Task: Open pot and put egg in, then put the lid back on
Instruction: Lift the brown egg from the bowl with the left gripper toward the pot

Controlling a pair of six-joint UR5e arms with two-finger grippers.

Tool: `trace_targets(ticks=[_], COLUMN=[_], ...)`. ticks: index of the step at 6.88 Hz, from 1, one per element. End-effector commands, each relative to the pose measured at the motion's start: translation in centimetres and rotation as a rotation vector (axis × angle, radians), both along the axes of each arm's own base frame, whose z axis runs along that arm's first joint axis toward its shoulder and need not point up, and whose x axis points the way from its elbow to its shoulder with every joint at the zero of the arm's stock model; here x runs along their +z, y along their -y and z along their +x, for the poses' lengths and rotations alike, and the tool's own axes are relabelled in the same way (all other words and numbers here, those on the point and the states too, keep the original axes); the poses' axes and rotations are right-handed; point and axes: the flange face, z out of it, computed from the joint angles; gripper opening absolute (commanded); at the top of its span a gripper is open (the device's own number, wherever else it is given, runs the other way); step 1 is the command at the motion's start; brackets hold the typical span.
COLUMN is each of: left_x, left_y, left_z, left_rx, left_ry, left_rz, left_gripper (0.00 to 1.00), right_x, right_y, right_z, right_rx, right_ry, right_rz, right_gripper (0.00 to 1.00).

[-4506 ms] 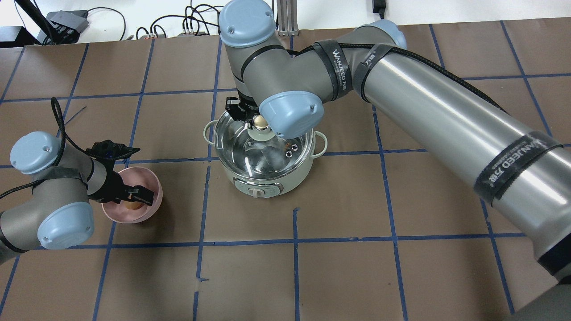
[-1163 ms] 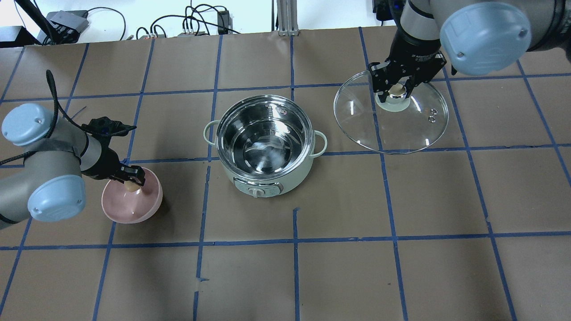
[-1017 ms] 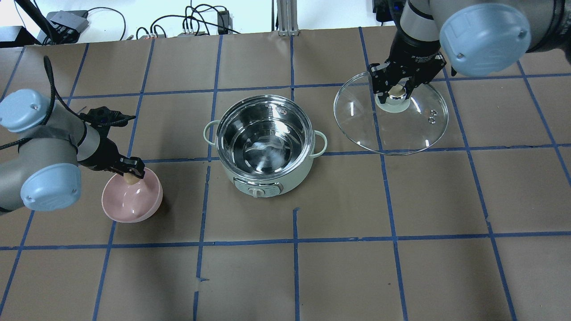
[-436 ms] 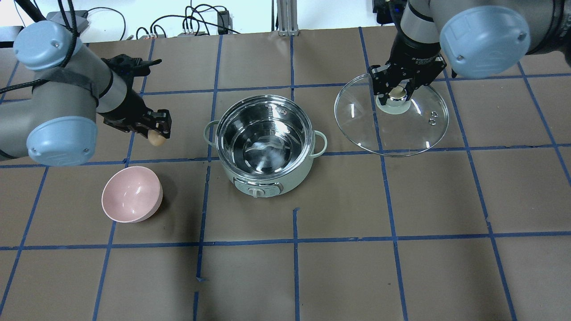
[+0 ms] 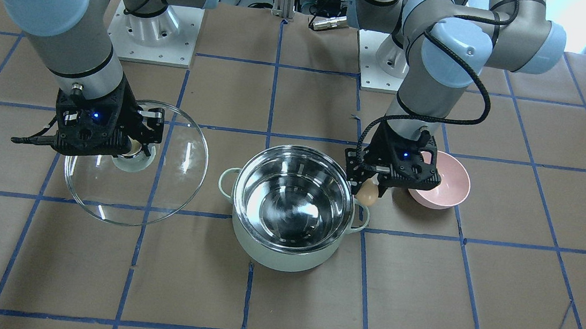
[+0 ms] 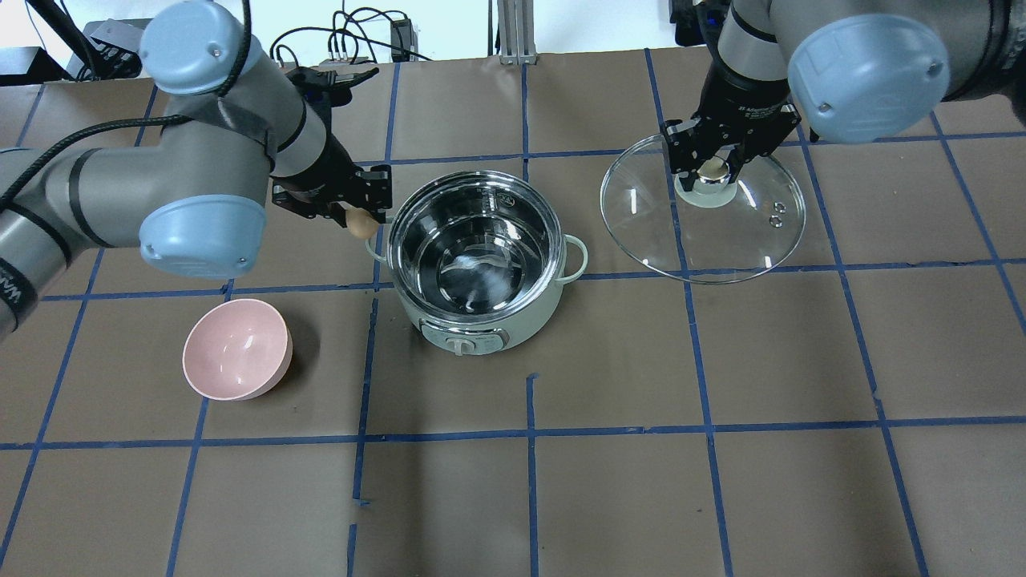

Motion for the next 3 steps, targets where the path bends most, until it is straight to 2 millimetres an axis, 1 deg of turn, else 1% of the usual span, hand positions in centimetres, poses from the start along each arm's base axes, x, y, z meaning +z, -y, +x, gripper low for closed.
trace_targets(ticks=[1, 2, 3], left_x=[-2.0, -3.2, -4.1], left_y=[0.7, 0.6, 0.4], left_z=[-5.0, -5.1, -5.0], left_rx=[-0.001, 0.0, 0.002], left_ry=[0.03, 0.037, 0.045], left_rz=[0.025, 0.051, 0.067], left_gripper=[0.02, 0.02, 0.02], right_x=[0.0, 0.1, 0.0], right_y=[0.0, -0.3, -0.5], right_z=[0.1, 0.2, 0.2], right_rx=[0.003, 0.006, 0.006], right_ry=[-0.002, -0.003, -0.003], right_rz=[0.0, -0.002, 0.0], right_gripper=[0.24, 0.24, 0.24])
